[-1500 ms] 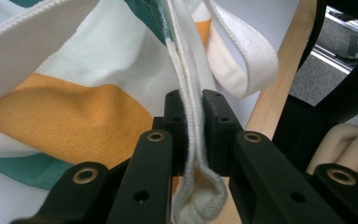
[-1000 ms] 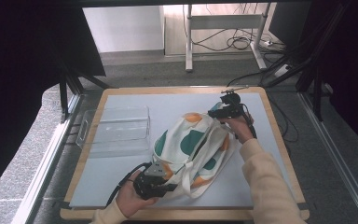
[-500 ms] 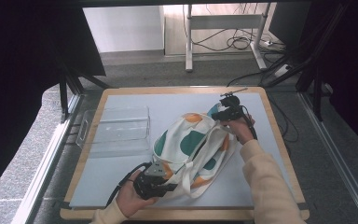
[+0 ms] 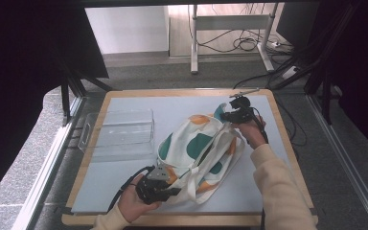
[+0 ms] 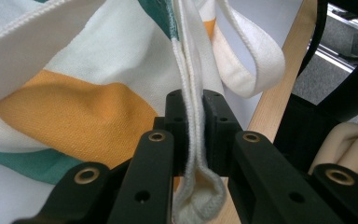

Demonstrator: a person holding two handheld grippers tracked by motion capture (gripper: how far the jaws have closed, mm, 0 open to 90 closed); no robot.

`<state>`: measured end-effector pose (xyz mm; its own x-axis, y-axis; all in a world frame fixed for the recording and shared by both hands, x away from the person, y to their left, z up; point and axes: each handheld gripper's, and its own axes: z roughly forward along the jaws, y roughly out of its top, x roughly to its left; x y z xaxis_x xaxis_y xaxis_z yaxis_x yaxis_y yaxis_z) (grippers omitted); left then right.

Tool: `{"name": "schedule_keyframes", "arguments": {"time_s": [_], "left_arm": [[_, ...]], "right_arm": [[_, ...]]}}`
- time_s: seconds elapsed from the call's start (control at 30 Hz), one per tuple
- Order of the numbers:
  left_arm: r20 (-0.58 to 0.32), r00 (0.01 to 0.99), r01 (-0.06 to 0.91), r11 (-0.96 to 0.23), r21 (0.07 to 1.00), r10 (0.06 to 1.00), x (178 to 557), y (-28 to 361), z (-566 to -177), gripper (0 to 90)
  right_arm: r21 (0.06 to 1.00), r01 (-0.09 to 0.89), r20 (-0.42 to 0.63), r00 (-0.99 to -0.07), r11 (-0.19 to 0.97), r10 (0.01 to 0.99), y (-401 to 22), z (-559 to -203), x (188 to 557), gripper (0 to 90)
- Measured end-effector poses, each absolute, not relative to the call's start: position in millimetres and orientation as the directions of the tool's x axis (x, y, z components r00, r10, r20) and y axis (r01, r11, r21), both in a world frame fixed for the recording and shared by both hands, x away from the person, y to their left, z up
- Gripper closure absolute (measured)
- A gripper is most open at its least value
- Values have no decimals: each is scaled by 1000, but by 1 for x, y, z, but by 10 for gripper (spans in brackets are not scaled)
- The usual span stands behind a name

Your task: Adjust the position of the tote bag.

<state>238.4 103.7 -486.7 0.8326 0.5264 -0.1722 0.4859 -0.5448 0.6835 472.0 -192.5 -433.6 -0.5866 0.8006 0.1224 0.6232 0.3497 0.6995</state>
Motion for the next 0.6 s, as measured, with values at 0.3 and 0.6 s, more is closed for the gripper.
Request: {"name": "schedule_keyframes", "arguments": {"time_s": [0.3, 0.6], "left_arm": [[-151, 825, 483, -539, 690, 545, 239, 112, -481, 831], [-93, 829, 450, -560, 696, 551, 242, 121, -470, 833]], "right_arm": [[748, 566, 118, -628, 346, 769, -205, -418, 459, 847], [804, 490, 81, -652, 337, 754, -217, -404, 442, 847]]}}
